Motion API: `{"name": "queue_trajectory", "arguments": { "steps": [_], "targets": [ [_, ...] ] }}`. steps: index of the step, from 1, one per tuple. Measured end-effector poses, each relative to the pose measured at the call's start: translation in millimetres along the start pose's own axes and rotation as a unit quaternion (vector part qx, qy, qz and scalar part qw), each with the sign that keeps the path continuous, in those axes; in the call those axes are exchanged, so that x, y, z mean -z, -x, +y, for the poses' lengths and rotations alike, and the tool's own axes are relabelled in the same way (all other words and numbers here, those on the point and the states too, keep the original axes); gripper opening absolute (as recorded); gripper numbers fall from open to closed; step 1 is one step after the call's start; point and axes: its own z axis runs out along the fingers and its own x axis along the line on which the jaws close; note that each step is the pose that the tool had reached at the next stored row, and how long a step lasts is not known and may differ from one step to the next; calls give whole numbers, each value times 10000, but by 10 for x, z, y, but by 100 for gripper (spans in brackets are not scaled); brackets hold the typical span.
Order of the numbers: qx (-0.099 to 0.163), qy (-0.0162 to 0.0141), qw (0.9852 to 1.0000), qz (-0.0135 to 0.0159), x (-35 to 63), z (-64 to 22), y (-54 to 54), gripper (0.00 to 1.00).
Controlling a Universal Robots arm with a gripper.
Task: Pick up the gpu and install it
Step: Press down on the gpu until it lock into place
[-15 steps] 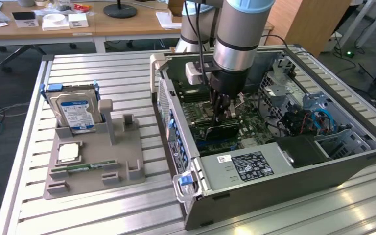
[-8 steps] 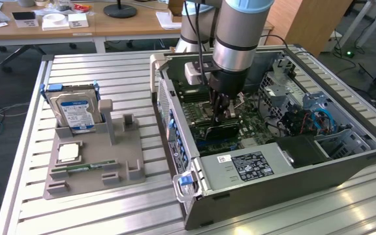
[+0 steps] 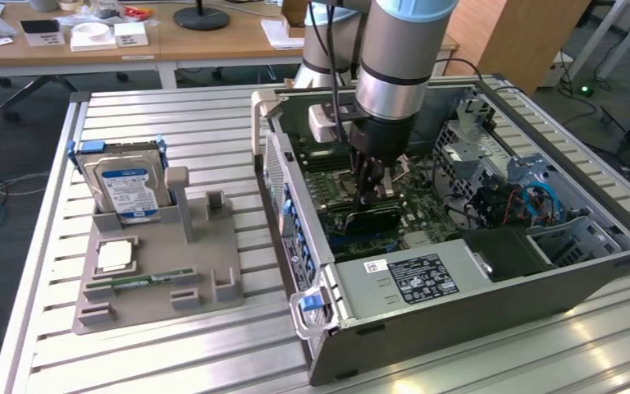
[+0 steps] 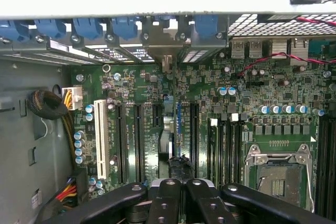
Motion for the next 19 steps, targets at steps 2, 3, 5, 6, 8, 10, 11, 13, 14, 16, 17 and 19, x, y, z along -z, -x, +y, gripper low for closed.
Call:
{"name": "queue_trajectory", "arguments": {
  "steps": [2, 3, 5, 6, 8, 10, 11, 13, 14, 16, 17, 19],
  "targets": [
    [1, -6, 10000, -2, -1, 4, 0, 11],
    [1, -10, 10000, -3, -1, 5, 0, 11],
    [1, -18, 10000, -5, -1, 11, 0, 11],
    [1, -23, 10000, -5, -2, 15, 0, 11],
    [1, -40, 10000, -6, -5, 27, -1, 11],
    [0, -55, 10000, -12, -10, 37, 0, 11],
    [0, -55, 10000, -11, -10, 38, 0, 11],
    [0, -56, 10000, -10, -10, 37, 0, 11],
    [0, -55, 10000, -9, -9, 37, 0, 11],
    [0, -55, 10000, -8, -8, 38, -1, 11],
    [0, -55, 10000, -8, -8, 38, -1, 11],
    [1, -55, 10000, -8, -8, 38, -1, 11]
  ]
}}
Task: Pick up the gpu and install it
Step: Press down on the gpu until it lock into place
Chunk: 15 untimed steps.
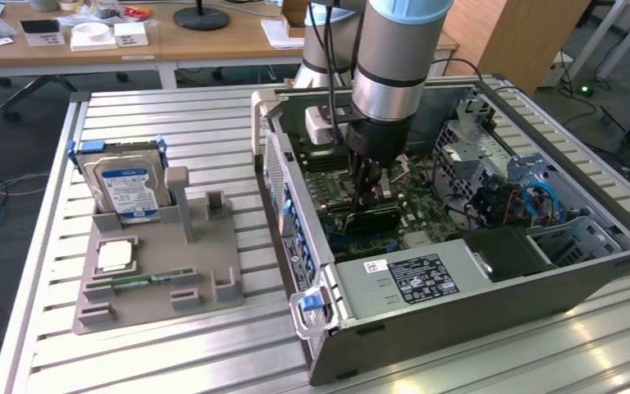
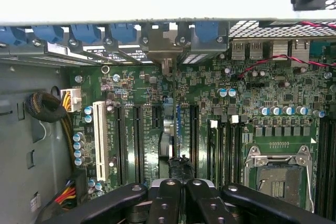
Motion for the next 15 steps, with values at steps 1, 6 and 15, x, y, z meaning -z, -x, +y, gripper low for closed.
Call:
{"name": "queue_trajectory", "arguments": {
  "steps": [1, 6, 15],
  "targets": [
    [0, 0, 10000, 0, 0, 0, 0, 11],
    [0, 0, 10000, 0, 1, 0, 0, 11],
    [-1, 0, 10000, 0, 85, -3, -1, 11]
  ]
}}
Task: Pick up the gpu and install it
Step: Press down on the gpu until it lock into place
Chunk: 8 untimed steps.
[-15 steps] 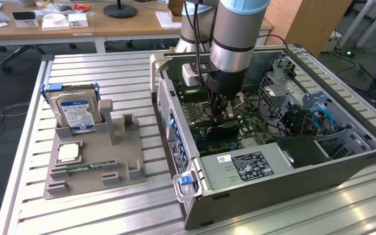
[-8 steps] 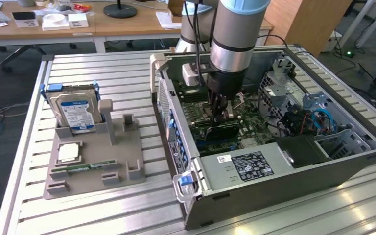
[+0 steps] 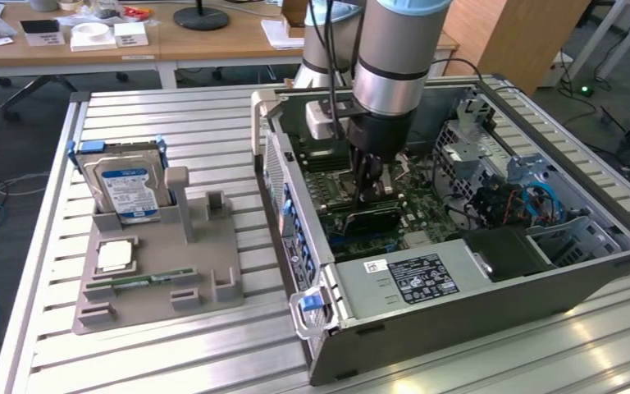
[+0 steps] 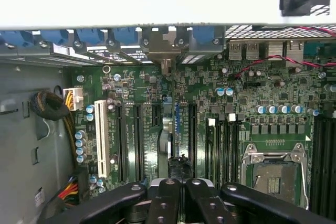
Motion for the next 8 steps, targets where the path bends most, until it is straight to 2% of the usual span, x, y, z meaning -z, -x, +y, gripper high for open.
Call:
{"name": "queue_trajectory", "arguments": {
  "steps": [4, 8],
  "targets": [
    [0, 0, 10000, 0, 91, -4, -1, 11],
    [0, 0, 10000, 0, 224, -9, -2, 11]
  ]
}}
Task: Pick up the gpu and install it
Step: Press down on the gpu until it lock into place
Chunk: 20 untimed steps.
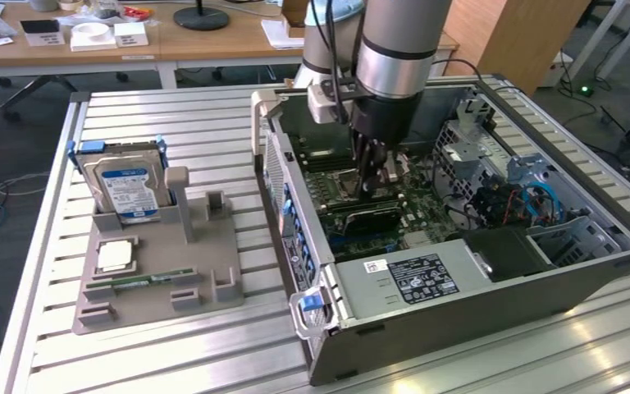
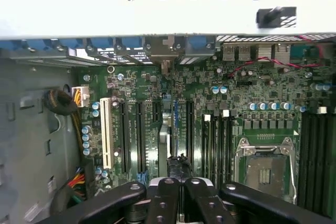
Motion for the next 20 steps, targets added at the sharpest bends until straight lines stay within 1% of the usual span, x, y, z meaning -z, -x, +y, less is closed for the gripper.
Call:
{"name": "queue_trajectory", "arguments": {
  "steps": [7, 9, 12, 14, 18, 20],
  "targets": [
    [0, 2, 10000, 1, 256, -10, -2, 11],
    [0, 9, 10000, 4, 326, -14, -3, 11],
    [1, 28, 10000, 12, 431, -22, -3, 11],
    [0, 32, 10000, 14, 458, -23, -3, 11],
    [1, 32, 10000, 13, 457, -23, -3, 11],
    [2, 32, 10000, 13, 458, -37, -3, 11]
  ]
}}
